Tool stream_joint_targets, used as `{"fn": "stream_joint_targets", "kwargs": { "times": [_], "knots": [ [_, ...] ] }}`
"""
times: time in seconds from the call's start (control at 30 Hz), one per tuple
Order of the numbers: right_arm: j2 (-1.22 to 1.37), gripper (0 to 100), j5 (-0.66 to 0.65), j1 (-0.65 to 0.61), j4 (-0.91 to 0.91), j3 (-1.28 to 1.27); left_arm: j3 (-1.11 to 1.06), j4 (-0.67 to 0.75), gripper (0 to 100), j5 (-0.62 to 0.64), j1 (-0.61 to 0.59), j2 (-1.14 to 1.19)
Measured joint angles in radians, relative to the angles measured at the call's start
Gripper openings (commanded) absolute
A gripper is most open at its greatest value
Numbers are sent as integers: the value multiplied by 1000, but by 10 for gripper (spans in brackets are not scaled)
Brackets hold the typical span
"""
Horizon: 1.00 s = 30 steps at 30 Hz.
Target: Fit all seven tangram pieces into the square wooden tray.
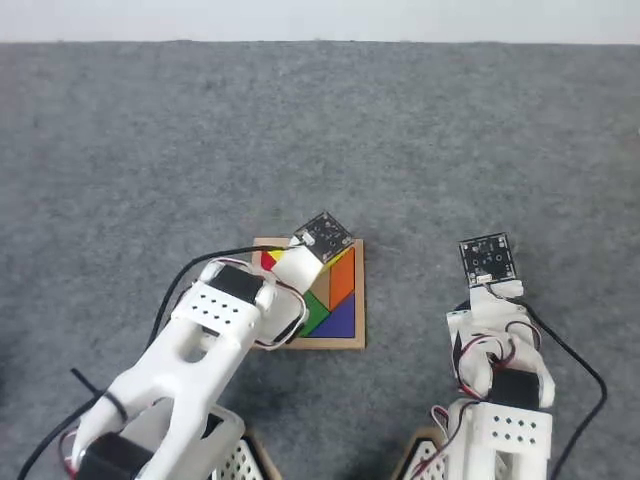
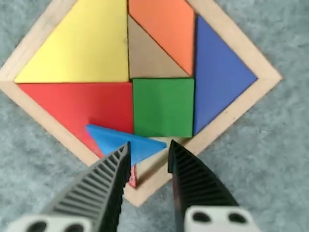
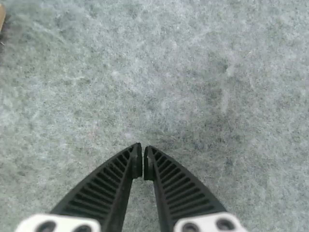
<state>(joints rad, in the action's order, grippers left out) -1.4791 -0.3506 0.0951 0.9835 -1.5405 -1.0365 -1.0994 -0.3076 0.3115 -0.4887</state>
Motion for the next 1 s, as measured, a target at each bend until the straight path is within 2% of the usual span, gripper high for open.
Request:
{"fn": "stream_joint_targets", "kwargs": {
  "times": [0.43,0.73,1.0],
  "knots": [
    [0,9,0,0,0,0,-17,0,133,-14,-9,0],
    [0,9,0,0,0,0,-17,0,133,-140,-206,0],
    [0,9,0,0,0,0,-15,0,133,-161,-242,0]
  ]
}}
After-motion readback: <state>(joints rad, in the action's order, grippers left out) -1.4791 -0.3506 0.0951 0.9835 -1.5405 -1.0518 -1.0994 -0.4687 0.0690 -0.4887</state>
